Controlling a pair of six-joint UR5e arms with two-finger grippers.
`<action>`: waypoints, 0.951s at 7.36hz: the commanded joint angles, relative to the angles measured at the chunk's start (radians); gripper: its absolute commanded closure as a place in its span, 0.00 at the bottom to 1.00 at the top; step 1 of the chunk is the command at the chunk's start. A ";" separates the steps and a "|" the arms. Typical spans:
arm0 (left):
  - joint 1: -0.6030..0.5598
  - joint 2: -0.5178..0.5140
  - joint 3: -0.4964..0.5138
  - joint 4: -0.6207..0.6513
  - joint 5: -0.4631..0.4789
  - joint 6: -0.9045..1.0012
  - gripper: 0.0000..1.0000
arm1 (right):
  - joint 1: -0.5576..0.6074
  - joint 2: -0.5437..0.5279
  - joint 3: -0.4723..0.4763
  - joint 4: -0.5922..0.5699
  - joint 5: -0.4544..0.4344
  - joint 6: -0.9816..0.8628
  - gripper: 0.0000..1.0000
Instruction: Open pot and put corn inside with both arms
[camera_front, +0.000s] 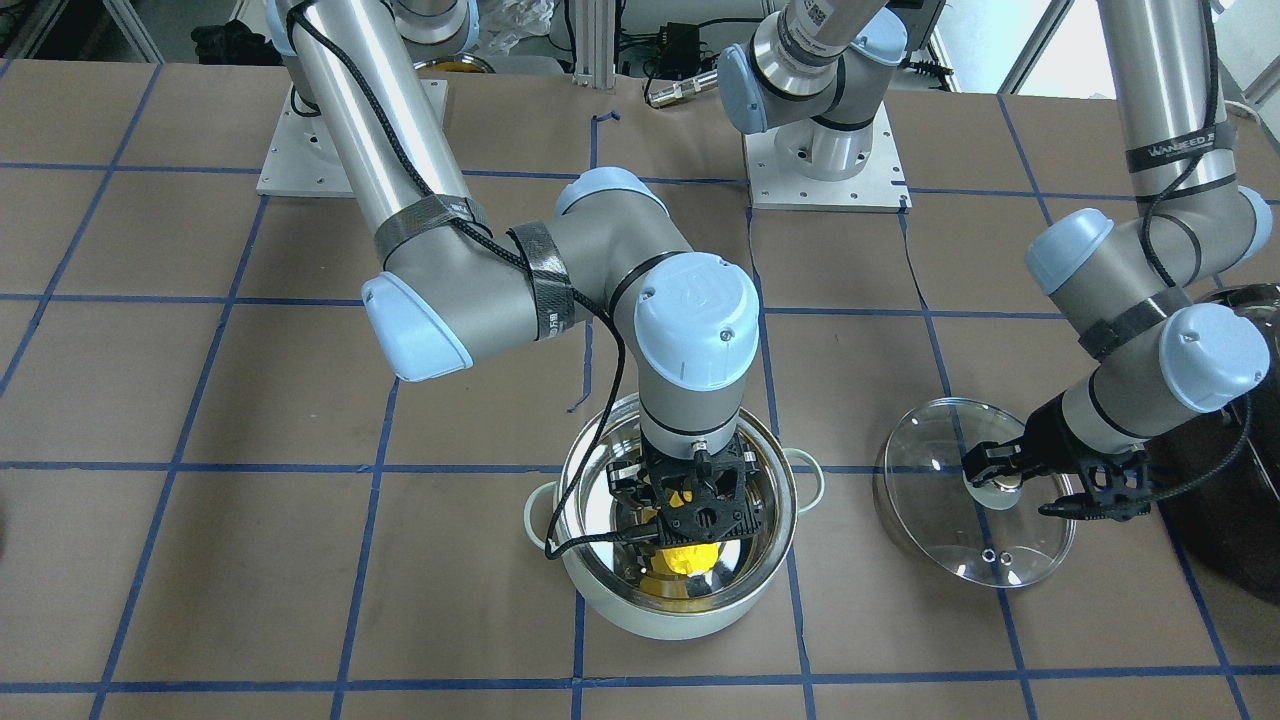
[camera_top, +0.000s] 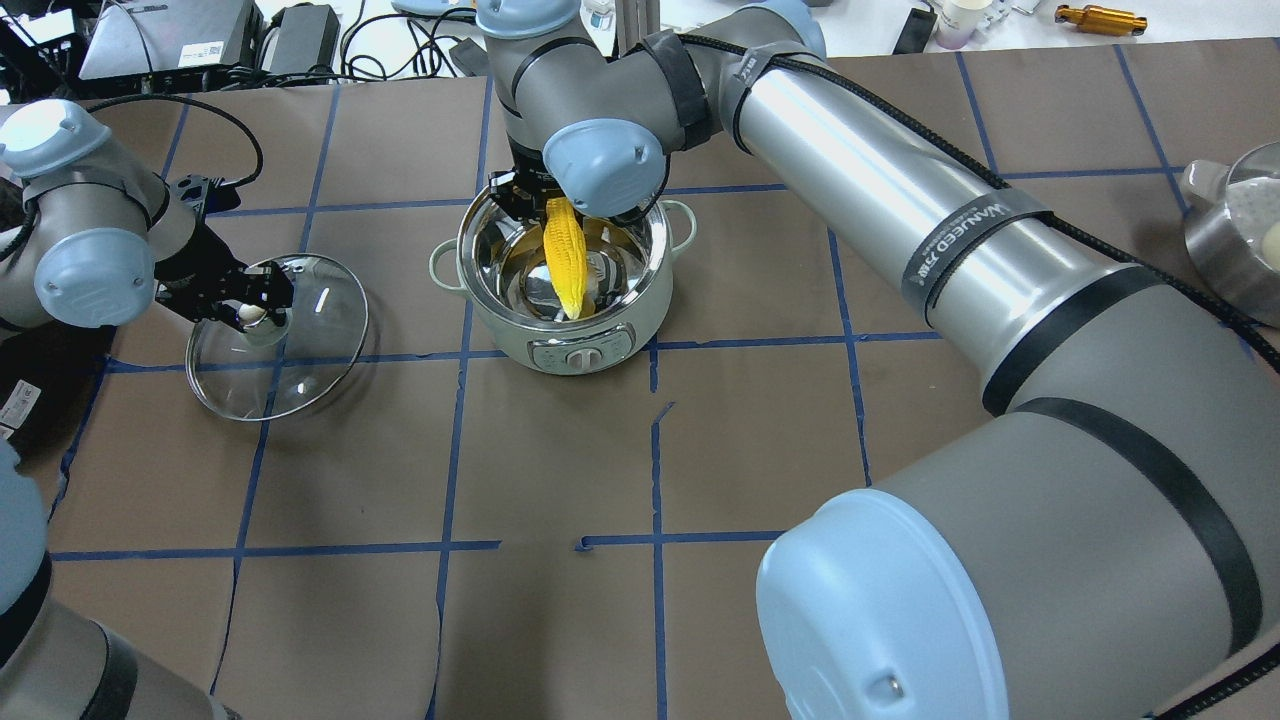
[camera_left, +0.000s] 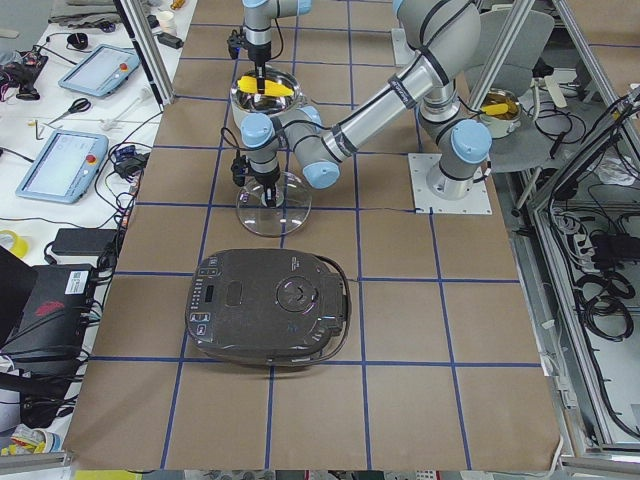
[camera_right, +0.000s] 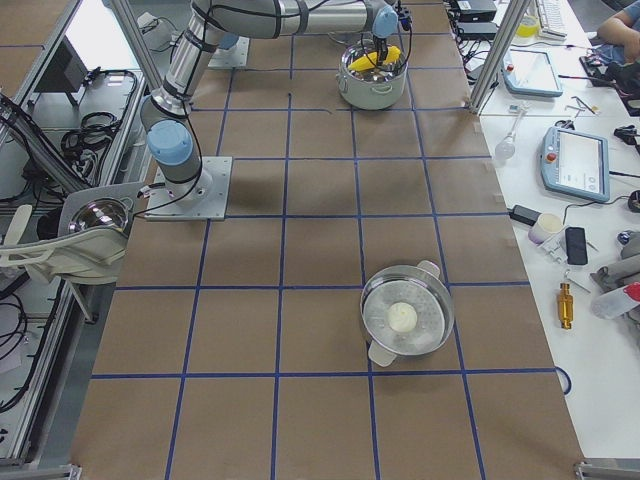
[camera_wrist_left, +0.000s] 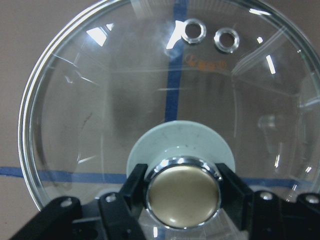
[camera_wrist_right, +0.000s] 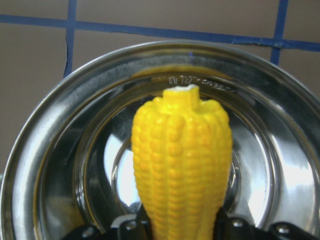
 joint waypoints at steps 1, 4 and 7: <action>0.000 -0.007 -0.002 0.000 0.002 -0.003 1.00 | 0.001 -0.003 0.003 -0.013 0.008 0.010 0.00; 0.002 -0.016 0.002 0.008 0.003 -0.002 0.44 | -0.004 -0.106 0.053 0.027 -0.007 0.003 0.00; -0.006 0.022 0.026 -0.006 0.000 -0.017 0.17 | -0.158 -0.253 0.118 0.149 0.001 -0.023 0.00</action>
